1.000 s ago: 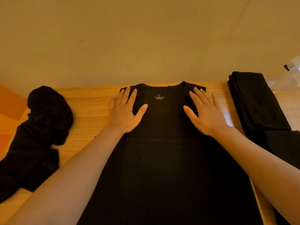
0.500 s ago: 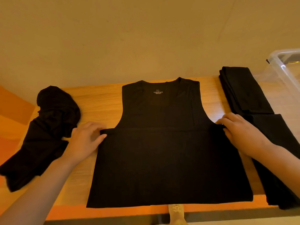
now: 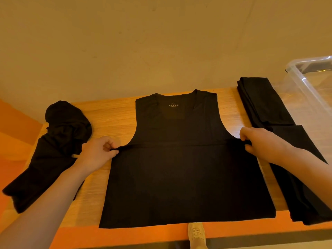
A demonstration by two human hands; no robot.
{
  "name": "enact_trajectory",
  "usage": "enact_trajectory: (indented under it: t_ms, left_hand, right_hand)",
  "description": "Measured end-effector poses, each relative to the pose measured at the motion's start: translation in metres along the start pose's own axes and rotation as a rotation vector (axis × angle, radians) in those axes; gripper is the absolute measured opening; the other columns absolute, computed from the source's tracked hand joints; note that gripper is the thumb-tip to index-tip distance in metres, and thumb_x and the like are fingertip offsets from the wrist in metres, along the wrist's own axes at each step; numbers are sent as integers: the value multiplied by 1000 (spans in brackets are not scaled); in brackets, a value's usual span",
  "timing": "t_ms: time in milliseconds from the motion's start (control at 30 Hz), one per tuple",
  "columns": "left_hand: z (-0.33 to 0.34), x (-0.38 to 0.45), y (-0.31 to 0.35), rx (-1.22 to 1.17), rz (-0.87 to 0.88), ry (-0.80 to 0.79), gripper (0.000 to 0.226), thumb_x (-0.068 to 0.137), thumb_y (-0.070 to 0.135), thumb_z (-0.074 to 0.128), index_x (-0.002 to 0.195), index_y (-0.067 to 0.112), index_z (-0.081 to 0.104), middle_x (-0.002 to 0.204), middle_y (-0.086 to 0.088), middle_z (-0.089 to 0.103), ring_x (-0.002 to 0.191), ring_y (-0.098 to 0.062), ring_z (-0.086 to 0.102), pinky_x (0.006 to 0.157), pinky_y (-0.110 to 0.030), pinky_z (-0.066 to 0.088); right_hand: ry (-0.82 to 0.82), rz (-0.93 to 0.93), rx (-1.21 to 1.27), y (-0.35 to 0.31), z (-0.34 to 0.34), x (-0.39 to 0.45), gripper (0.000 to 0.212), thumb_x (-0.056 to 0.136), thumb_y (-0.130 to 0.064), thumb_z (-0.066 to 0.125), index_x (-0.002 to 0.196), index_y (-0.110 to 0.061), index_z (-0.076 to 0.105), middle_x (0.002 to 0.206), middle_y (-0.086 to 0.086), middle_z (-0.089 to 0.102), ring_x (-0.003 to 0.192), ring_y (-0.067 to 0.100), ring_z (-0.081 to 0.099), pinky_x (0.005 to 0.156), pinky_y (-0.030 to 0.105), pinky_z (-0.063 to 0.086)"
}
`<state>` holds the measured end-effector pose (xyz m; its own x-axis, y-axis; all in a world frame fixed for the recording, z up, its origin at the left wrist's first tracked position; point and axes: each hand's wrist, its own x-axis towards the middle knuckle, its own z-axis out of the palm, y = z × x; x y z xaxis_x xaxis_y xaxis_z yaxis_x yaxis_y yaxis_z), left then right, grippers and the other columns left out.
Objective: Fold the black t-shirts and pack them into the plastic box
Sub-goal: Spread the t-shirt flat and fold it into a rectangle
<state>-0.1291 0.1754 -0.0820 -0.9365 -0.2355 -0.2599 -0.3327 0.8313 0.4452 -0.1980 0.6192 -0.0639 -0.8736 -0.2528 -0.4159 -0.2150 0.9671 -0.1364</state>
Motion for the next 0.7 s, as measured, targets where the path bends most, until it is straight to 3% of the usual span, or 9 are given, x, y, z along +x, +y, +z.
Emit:
enact_trajectory:
  t_ms: [67,133,233,300,400,700]
  left_hand:
    - [-1,-3,-2,-20,18,12,19,83,22,73,85,35,59,87,17,59,91,-8,57,105,-53,35]
    - [-3,-5,-3,-36,33,23,17,85,24,71,91,36,59,88,20,59,92,-7,57,107,-53,34]
    - [-6,-13,1,-70,60,42,12,87,27,68,92,35,62,85,18,59,85,0,54,107,-49,35]
    - [-12,-21,6,-128,71,51,8,86,28,69,92,31,65,88,13,62,88,-2,56,97,-36,40]
    - [-26,-32,11,-179,96,57,9,85,29,69,91,35,66,94,10,65,94,-3,58,82,-20,37]
    - [-76,-49,27,-198,156,60,11,82,28,69,91,34,69,91,14,66,86,-4,62,77,-24,46]
  right_hand:
    - [13,23,64,1,4,-1,30,91,-13,61,118,-19,51,104,0,58,84,12,57,80,27,52]
    - [9,25,57,3,6,-1,33,91,-15,62,123,-15,56,109,2,59,87,11,55,86,26,50]
    - [-1,-24,19,7,6,-5,23,91,-18,62,113,-17,66,99,-6,56,84,7,54,83,20,47]
    - [27,-32,83,6,3,-11,21,91,-19,63,111,-16,68,96,-7,57,79,5,55,77,17,44]
    - [95,-32,243,6,-5,-25,19,90,-21,63,108,-18,68,87,-12,62,77,0,58,66,13,41]
    - [239,-87,408,6,-55,-65,10,83,-26,68,86,-35,65,73,-15,67,78,-9,61,66,14,42]
